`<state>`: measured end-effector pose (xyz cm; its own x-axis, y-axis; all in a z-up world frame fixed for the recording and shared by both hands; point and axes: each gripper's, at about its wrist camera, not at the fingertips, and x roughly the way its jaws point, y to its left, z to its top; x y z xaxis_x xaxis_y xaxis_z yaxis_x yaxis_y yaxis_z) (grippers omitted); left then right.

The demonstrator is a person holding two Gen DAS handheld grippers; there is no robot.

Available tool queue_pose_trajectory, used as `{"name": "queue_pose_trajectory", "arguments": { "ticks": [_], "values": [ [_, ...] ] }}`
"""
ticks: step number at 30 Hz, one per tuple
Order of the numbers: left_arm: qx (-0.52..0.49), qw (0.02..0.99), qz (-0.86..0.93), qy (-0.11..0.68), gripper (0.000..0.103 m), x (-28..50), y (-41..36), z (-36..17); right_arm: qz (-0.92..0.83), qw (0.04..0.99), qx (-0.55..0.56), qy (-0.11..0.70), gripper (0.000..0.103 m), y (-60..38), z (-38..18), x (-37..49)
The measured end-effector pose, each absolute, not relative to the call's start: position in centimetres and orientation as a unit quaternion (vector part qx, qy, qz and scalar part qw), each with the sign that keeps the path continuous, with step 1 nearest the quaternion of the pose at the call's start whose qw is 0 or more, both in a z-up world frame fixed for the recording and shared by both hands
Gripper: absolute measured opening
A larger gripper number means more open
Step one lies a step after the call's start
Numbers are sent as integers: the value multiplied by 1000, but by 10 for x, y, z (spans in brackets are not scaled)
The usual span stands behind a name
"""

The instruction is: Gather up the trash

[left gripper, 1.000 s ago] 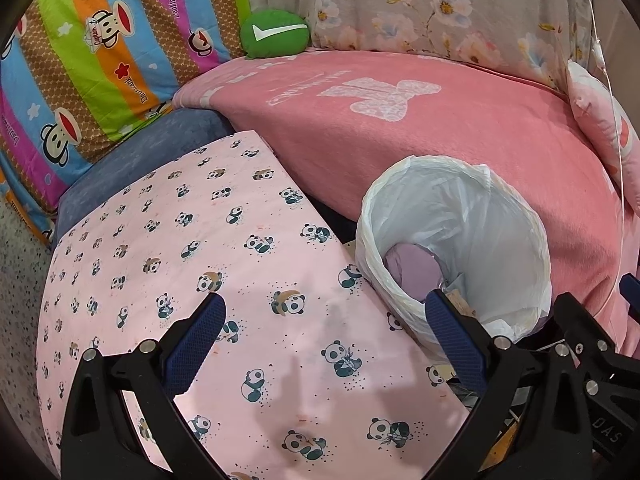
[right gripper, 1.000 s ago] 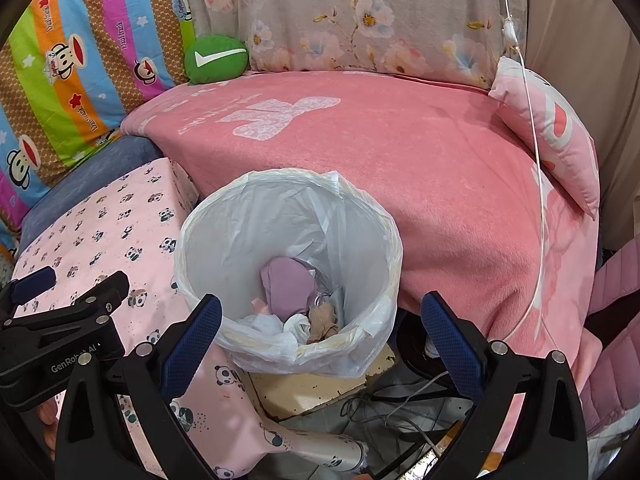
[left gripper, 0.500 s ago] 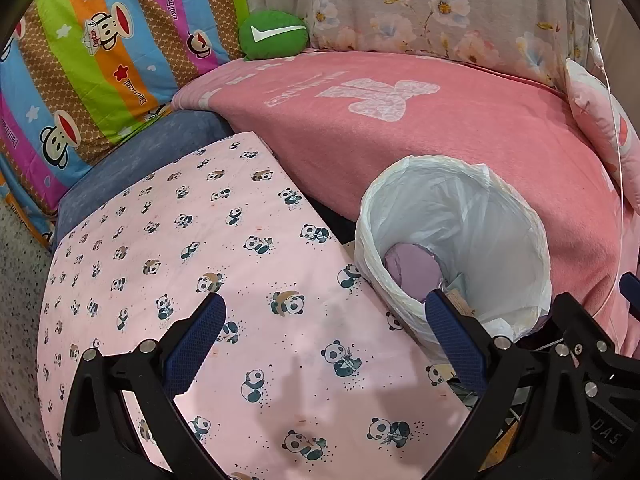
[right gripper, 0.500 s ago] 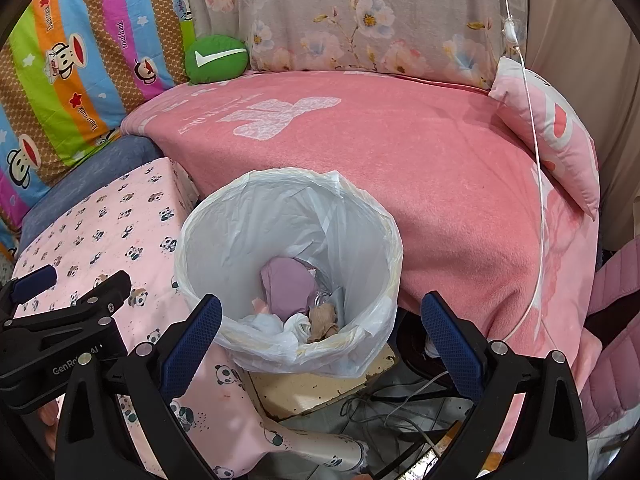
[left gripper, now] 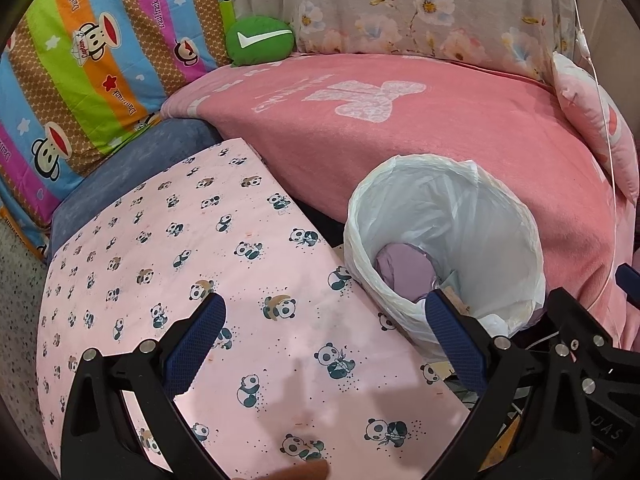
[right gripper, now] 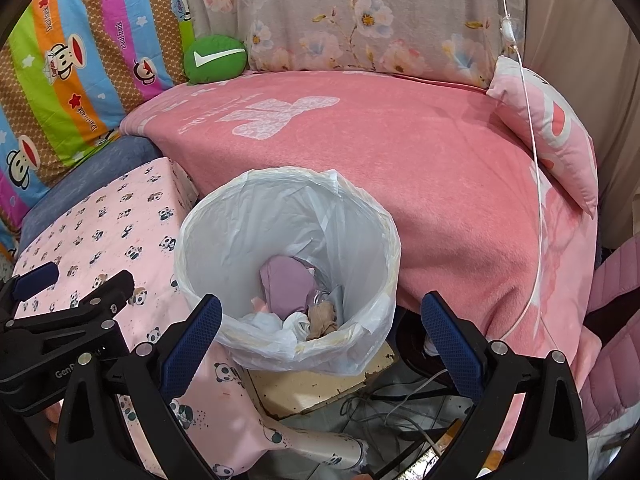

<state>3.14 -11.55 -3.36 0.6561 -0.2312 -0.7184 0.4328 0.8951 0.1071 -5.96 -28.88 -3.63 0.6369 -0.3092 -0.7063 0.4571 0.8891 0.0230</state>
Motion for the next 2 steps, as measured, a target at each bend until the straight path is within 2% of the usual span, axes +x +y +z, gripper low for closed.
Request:
{"name": "queue_pose_trajectory", "arguments": {
  "ticks": [2],
  "values": [
    [137, 899, -186, 373, 96, 32, -116, -34, -213, 899, 100, 369, 98, -289, -36, -60]
  ]
}}
